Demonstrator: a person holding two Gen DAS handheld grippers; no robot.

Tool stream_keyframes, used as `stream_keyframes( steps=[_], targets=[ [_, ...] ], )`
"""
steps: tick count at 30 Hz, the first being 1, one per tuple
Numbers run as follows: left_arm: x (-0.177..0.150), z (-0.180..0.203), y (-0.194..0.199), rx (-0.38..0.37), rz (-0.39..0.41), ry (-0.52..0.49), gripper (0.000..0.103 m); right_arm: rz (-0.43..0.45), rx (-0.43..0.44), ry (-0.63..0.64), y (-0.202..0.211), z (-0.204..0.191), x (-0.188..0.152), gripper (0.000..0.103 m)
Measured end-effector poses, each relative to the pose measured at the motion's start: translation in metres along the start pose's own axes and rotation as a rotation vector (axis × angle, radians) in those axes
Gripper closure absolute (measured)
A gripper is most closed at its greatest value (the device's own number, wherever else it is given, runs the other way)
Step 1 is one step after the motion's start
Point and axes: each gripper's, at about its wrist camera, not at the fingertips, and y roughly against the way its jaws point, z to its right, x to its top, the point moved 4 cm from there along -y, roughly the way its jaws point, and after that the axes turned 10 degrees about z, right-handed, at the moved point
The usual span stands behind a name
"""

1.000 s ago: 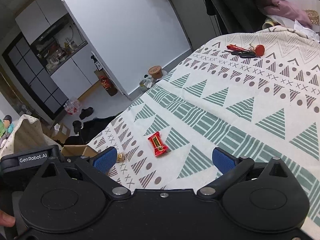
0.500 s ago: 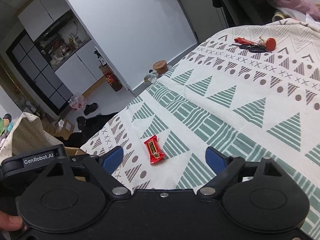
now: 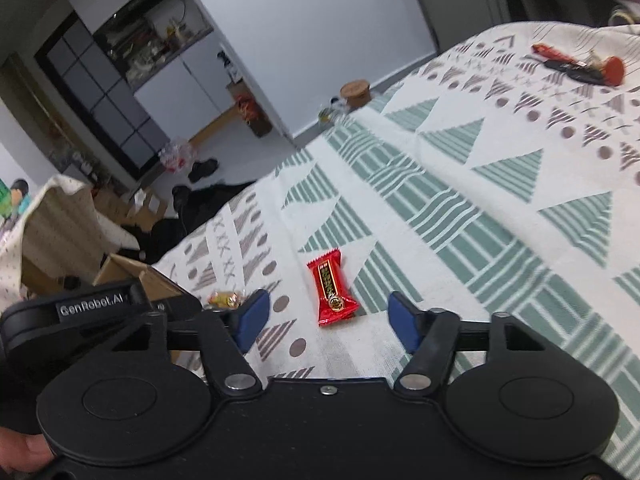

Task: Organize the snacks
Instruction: 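Move both grippers back over the small peanut packet and red candy, then grasp the small clear peanut packet with the left gripper while the right grasps the red candy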

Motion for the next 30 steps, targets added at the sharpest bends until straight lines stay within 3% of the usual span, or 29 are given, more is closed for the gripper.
stream_keyframes(
  steps=[8,24,27,30],
  targets=[
    [0.000,0.001,-0.026,0.051,0.036,0.071,0.052,-0.040,-0.002,0.026,-0.026,0.004,-0.005,0.044],
    [-0.011,-0.005,-0.075,0.129,0.015,0.102,0.052,-0.070,0.048,0.089,-0.066,0.004,-0.011,0.049],
    [-0.010,-0.005,-0.076,0.141,0.025,0.117,0.052,-0.081,0.041,0.118,-0.068,0.002,-0.013,0.053],
    [-0.011,-0.009,-0.077,0.162,0.034,0.175,0.058,-0.098,0.018,0.126,-0.069,0.005,-0.012,0.070]
  ],
)
